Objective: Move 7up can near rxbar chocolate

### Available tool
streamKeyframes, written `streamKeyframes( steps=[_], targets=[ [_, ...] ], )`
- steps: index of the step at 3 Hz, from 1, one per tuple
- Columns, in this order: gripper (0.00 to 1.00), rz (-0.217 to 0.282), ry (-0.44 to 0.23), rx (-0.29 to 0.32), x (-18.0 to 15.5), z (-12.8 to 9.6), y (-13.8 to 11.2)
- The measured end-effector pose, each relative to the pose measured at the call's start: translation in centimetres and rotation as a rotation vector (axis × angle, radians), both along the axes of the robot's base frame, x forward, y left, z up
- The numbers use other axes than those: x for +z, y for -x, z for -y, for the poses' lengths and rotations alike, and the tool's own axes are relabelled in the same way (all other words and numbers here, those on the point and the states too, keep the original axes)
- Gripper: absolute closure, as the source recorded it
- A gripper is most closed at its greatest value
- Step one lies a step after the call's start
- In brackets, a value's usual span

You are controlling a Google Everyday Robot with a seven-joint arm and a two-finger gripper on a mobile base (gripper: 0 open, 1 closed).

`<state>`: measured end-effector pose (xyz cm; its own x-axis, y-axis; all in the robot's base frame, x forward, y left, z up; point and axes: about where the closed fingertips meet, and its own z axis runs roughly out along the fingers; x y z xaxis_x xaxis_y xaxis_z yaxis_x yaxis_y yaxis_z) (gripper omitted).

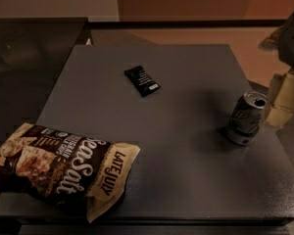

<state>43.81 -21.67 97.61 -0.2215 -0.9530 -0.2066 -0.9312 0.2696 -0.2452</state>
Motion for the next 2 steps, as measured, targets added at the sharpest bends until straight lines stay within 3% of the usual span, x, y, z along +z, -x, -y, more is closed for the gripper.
streamKeyframes(
  steps=[2],
  targets=[
    [0.0,0.004,-0.016,-0.01,-0.38,0.38,-0.51]
  ],
)
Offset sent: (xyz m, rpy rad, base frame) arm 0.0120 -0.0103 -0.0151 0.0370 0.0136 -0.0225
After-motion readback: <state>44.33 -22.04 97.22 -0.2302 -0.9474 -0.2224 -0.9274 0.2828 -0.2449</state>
